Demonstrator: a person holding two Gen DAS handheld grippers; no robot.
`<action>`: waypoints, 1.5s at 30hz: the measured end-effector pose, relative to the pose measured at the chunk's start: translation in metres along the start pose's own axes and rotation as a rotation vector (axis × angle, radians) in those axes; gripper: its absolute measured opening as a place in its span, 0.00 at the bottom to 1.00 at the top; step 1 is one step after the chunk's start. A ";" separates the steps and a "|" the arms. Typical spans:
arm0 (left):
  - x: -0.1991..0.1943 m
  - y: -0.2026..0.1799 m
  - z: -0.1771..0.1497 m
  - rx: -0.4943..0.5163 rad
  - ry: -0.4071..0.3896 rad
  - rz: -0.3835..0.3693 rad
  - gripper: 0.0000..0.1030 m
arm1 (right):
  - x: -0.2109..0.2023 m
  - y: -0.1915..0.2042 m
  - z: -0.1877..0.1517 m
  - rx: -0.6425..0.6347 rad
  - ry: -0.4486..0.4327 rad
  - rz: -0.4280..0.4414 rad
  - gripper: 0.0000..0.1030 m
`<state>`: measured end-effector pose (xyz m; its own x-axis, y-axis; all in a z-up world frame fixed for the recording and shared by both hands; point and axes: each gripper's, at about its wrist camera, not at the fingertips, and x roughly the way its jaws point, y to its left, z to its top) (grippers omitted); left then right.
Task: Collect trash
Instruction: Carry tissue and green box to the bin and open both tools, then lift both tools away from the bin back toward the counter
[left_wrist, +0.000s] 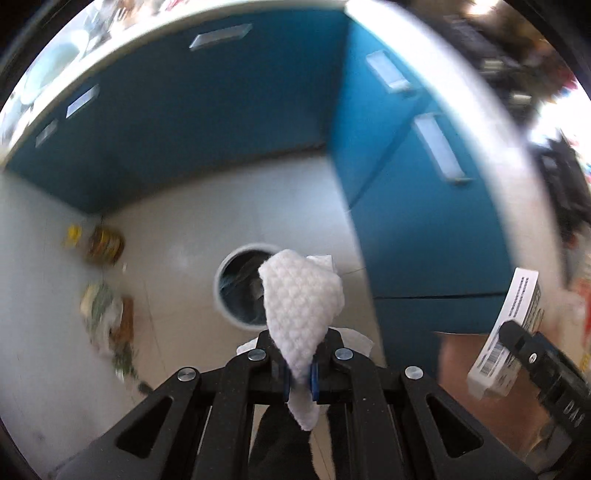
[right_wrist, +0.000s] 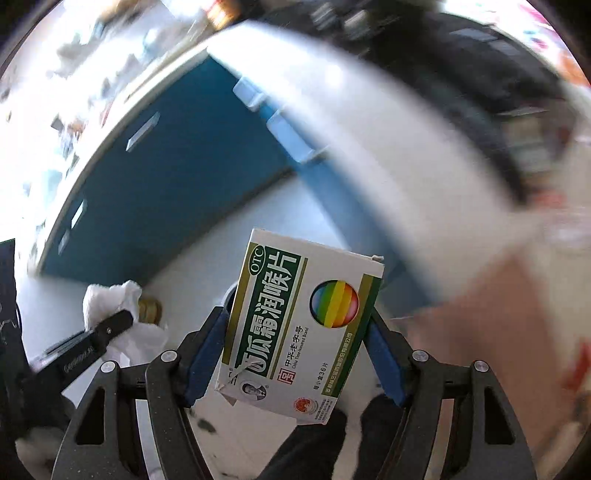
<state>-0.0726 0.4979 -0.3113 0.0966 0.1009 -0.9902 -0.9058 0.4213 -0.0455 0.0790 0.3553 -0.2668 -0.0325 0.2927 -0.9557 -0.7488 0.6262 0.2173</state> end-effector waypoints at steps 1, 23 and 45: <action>0.023 0.017 0.003 -0.031 0.023 0.009 0.04 | 0.027 0.013 -0.002 -0.019 0.022 0.003 0.72; 0.469 0.184 -0.017 -0.328 0.467 -0.101 0.05 | 0.547 0.072 -0.081 -0.204 0.404 -0.063 0.71; 0.333 0.190 -0.024 -0.265 0.202 0.115 0.92 | 0.482 0.102 -0.073 -0.338 0.366 -0.132 1.00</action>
<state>-0.2223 0.5904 -0.6527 -0.0715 -0.0574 -0.9958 -0.9842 0.1662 0.0610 -0.0611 0.5079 -0.7196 -0.1077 -0.0834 -0.9907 -0.9322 0.3547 0.0715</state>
